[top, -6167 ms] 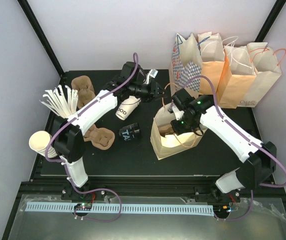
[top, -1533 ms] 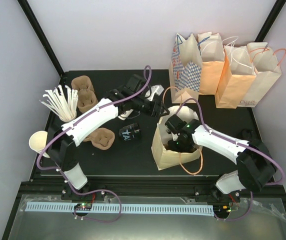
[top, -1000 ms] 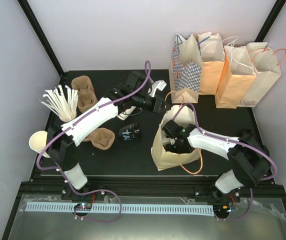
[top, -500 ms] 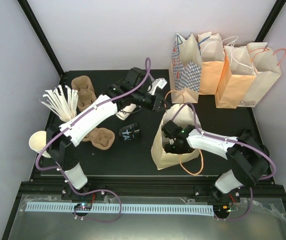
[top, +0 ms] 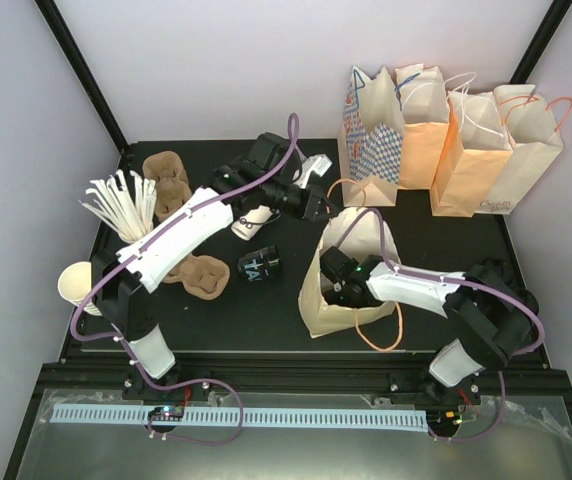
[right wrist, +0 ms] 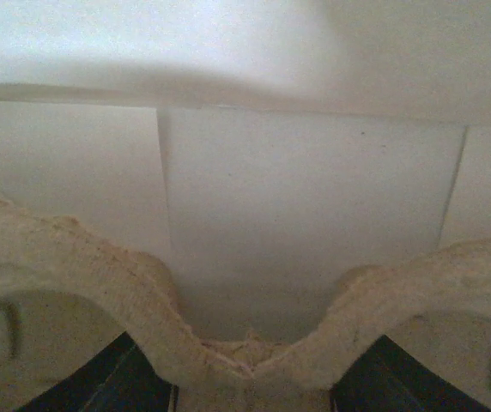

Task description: Pack the takeout coffee

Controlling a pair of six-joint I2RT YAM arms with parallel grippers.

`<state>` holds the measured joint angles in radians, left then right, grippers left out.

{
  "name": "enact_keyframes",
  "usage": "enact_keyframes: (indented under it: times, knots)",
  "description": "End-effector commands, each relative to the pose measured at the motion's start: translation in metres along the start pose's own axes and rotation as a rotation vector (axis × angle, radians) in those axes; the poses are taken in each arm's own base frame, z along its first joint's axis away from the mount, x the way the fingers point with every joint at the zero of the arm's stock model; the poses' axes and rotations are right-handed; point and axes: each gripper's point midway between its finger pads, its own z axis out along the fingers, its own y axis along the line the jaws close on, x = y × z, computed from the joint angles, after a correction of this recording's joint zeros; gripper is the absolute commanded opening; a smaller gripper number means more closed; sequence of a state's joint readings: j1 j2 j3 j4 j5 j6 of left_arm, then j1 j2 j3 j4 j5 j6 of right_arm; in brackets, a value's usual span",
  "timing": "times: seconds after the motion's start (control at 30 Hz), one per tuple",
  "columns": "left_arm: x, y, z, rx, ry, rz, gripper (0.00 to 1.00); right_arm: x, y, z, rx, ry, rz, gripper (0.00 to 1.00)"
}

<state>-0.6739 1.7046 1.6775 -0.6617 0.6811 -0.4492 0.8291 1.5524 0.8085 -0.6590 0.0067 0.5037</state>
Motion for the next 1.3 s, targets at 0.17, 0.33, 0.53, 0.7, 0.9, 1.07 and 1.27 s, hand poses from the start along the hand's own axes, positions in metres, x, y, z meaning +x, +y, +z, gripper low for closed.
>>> enact_keyframes:
  times: [0.17,0.33,0.53,0.7,0.9,1.07,1.27]
  knots:
    - [-0.034,-0.036,-0.040,0.077,-0.137,0.104,0.02,0.017,-0.017,-0.014,0.094,0.040,-0.002,0.94]
    - [-0.028,-0.029,-0.039,0.065,-0.119,0.101,0.01,-0.004,-0.012,-0.056,0.083,-0.043,-0.010,1.00]
    - [-0.018,-0.018,-0.035,0.052,-0.084,0.084,0.02,-0.016,-0.012,-0.098,0.080,-0.114,-0.013,1.00]
    - [-0.011,-0.007,-0.032,0.044,-0.063,0.061,0.02,-0.021,-0.014,-0.121,0.077,-0.170,-0.017,1.00]
    - [-0.013,-0.004,-0.033,0.035,-0.069,0.070,0.02,-0.044,-0.015,-0.164,0.073,-0.319,-0.009,1.00]
    - [-0.028,-0.004,-0.031,0.038,-0.085,0.079,0.02,-0.063,-0.030,-0.204,0.175,-0.397,-0.011,0.99]
    - [-0.043,-0.001,-0.029,0.034,-0.114,0.072,0.02,-0.074,-0.055,-0.227,0.201,-0.435,0.032,0.98]
